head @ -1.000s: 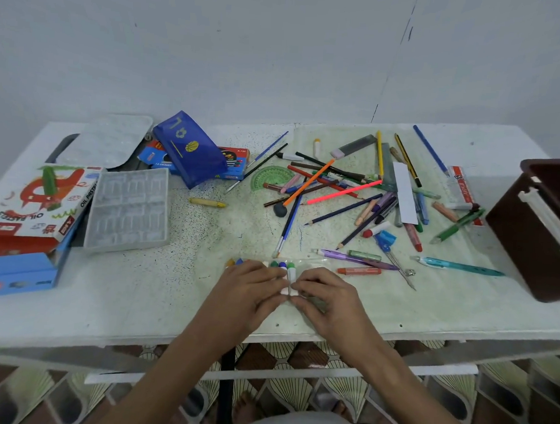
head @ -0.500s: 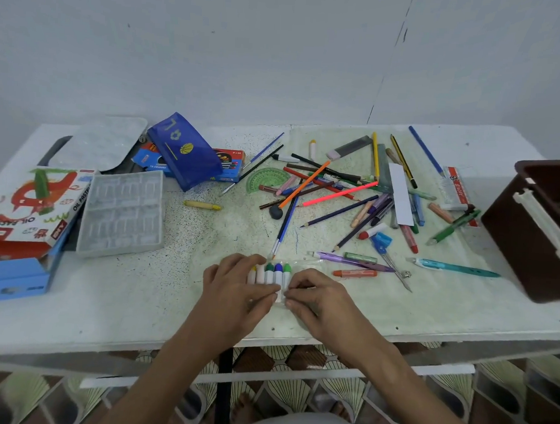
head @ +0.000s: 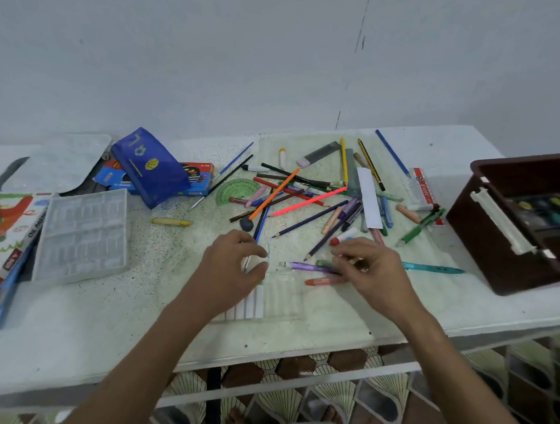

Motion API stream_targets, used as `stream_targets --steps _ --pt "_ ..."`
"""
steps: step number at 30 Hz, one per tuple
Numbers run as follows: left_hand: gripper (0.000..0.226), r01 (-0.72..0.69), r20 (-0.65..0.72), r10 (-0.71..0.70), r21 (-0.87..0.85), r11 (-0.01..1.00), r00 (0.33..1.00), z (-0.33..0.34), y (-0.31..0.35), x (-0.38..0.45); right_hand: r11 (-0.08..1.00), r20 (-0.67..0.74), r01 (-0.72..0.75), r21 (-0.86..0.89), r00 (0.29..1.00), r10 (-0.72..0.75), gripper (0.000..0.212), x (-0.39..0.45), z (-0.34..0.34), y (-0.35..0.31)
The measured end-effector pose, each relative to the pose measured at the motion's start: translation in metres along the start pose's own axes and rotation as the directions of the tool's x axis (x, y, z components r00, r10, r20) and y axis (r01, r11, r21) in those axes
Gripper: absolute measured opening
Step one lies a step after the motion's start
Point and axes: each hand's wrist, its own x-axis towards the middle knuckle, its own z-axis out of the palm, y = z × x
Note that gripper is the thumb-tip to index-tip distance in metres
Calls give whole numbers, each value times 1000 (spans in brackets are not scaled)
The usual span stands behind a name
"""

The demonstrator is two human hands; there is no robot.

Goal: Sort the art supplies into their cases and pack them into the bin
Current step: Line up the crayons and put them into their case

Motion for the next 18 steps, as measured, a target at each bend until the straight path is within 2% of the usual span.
stream_targets --steps 5,9,12,18 --pt "18 -67 28 67 9 998 997 10 11 35 988 -48 -60 -139 997 54 11 25 -29 19" --pt "18 -88 33 87 22 996 996 18 19 65 947 72 -51 -316 994 78 23 44 -32 27" --pt "17 -60 -22 61 49 997 998 17 16 100 908 184 -7 -420 978 93 27 55 -30 28" --pt "29 87 -165 -67 119 989 984 9 -8 174 888 229 -16 -460 964 135 21 65 -30 25"
